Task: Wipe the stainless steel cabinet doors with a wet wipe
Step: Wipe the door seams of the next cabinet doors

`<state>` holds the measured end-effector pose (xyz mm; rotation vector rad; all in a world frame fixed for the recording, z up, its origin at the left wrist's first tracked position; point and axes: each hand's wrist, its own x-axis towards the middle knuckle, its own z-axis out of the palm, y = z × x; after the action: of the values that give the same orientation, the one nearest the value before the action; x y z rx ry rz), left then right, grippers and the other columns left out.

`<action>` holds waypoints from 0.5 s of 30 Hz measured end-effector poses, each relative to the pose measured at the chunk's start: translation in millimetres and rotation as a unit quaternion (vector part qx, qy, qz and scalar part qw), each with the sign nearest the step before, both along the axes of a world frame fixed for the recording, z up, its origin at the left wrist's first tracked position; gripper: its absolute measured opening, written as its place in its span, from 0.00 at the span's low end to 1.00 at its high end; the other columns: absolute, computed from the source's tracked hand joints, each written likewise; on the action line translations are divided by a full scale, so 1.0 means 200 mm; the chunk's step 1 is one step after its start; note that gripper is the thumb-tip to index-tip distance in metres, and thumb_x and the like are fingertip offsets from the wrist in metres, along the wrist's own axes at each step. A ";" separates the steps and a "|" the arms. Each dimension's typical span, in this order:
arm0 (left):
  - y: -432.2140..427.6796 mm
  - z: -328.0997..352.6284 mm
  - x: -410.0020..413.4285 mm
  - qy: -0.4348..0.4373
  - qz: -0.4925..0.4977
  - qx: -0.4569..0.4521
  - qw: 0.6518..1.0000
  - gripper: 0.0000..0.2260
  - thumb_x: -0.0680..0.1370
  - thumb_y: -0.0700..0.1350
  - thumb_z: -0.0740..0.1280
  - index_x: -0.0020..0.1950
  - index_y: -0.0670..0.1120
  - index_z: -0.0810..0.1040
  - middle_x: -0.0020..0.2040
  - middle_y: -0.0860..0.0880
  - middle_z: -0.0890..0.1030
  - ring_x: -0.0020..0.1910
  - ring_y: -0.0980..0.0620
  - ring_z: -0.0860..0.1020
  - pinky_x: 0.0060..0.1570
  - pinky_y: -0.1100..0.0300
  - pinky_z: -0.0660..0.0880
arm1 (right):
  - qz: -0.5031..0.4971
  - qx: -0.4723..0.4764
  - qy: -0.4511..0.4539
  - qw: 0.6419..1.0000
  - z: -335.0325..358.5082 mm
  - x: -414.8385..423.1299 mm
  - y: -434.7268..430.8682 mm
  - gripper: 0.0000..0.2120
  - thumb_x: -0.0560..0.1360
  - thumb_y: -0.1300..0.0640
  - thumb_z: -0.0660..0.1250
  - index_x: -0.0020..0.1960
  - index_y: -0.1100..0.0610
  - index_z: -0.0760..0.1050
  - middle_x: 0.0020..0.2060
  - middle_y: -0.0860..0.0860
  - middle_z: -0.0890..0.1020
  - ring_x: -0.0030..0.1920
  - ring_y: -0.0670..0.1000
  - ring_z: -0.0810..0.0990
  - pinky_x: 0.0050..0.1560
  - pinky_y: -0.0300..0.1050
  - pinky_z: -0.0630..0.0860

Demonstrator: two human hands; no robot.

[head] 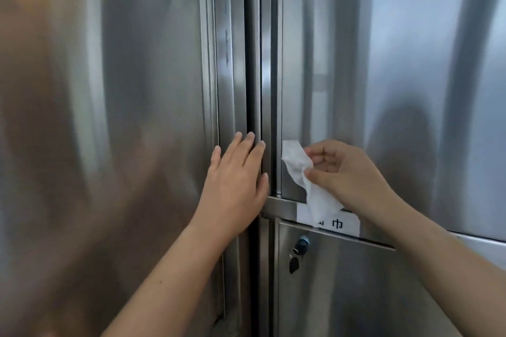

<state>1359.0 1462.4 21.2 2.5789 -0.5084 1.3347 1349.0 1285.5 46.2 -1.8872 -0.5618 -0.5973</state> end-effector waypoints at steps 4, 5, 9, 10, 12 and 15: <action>0.05 0.17 0.15 -0.059 -0.007 0.009 0.998 0.22 0.78 0.43 0.62 0.72 0.42 0.65 0.73 0.45 0.63 0.75 0.47 0.54 0.71 0.47 0.49 | 0.003 0.009 -0.049 0.999 0.18 0.14 0.07 0.14 0.71 0.69 0.66 0.41 0.49 0.76 0.40 0.52 0.82 0.42 0.54 0.80 0.49 0.46 0.76; 0.07 0.21 0.19 -0.067 -0.007 0.013 0.998 0.22 0.78 0.43 0.62 0.72 0.41 0.65 0.73 0.45 0.64 0.75 0.47 0.54 0.71 0.46 0.49 | 0.001 0.015 -0.060 0.998 0.23 0.17 0.08 0.14 0.71 0.70 0.65 0.40 0.50 0.76 0.39 0.51 0.82 0.41 0.54 0.80 0.48 0.44 0.76; 0.05 0.33 0.31 -0.120 -0.027 0.020 0.992 0.20 0.75 0.40 0.67 0.66 0.38 0.72 0.68 0.40 0.71 0.72 0.41 0.62 0.68 0.40 0.56 | -0.066 -0.051 -0.142 0.986 0.41 0.23 0.11 0.15 0.70 0.67 0.65 0.40 0.45 0.75 0.38 0.43 0.80 0.37 0.44 0.77 0.42 0.36 0.73; 0.04 0.36 0.33 -0.135 -0.034 0.016 0.990 0.19 0.73 0.39 0.68 0.64 0.36 0.73 0.66 0.39 0.73 0.70 0.39 0.64 0.66 0.38 0.58 | -0.088 -0.068 -0.162 0.981 0.45 0.23 0.11 0.15 0.70 0.66 0.65 0.40 0.45 0.74 0.38 0.41 0.79 0.37 0.43 0.77 0.41 0.33 0.72; 0.00 0.44 0.38 -0.165 -0.047 -0.002 0.985 0.18 0.72 0.36 0.69 0.60 0.35 0.76 0.63 0.38 0.75 0.68 0.37 0.67 0.64 0.37 0.61 | -0.131 -0.091 -0.200 0.967 0.53 0.24 0.11 0.12 0.71 0.63 0.64 0.41 0.45 0.74 0.36 0.39 0.78 0.38 0.40 0.77 0.37 0.27 0.69; -0.01 0.55 0.45 -0.196 -0.057 0.001 0.979 0.16 0.71 0.35 0.68 0.58 0.34 0.76 0.61 0.37 0.76 0.68 0.37 0.68 0.63 0.37 0.62 | -0.188 -0.126 -0.264 0.938 0.64 0.25 0.12 0.08 0.73 0.62 0.63 0.43 0.48 0.75 0.36 0.39 0.77 0.40 0.42 0.76 0.39 0.28 0.69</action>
<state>1448.5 1460.0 130.8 2.2468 -0.7070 1.8071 1399.3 1310.1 174.0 -2.0955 -0.6437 -1.3649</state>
